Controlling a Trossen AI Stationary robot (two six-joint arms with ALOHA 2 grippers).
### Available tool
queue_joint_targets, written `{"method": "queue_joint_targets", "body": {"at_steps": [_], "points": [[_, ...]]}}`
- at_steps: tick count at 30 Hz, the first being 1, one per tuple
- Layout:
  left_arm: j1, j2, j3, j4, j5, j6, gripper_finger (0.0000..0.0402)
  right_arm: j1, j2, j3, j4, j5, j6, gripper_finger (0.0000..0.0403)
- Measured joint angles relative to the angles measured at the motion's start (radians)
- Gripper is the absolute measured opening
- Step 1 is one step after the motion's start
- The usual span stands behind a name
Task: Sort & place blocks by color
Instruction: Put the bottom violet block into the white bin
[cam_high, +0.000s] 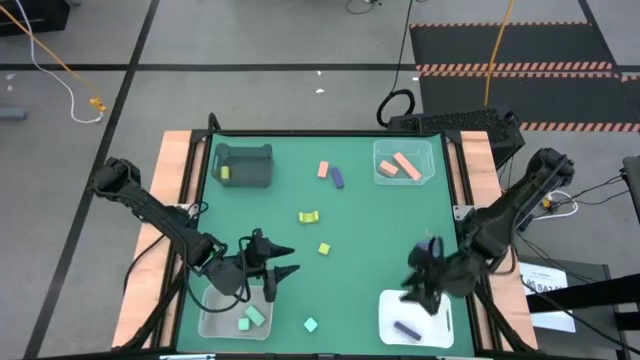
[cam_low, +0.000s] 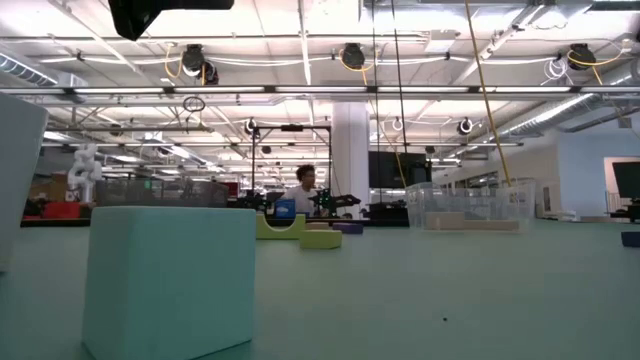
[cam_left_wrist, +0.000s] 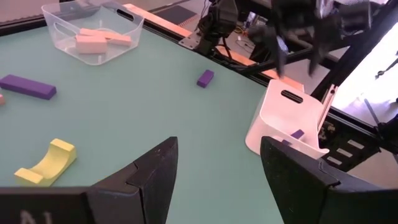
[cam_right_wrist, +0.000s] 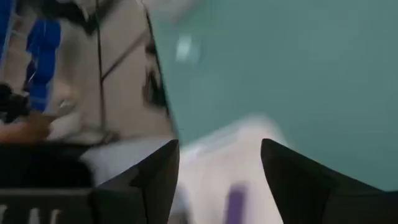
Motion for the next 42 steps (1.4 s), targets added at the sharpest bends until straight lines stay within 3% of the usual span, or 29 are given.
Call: {"method": "queue_joint_targets", "body": {"at_steps": [5,8,20,35,42], "points": [[0.0,0.0,0.0,-0.001,0.0,-0.001,0.023,-0.059,-0.079,0.0,-0.004,0.224,-0.325,0.021],[0.0,0.0,0.0,-0.001,0.0,-0.004,0.023,-0.106,-0.097,0.0,-0.055,0.275,-0.398,0.021],[0.01,0.0,0.0,-0.029,0.0,-0.026,0.023,-0.228,-0.051,0.0,-0.631,-0.039,-0.229,0.0211],[0.079,0.0,0.0,-0.079,-0.001,-0.027,0.023,-0.236,0.192,0.0,-0.743,-0.129,-0.473,0.0211],[0.079,0.0,0.0,-0.081,0.0,-0.003,0.023,-0.322,0.233,-0.07,-0.707,-0.201,-0.547,0.0211]]}}
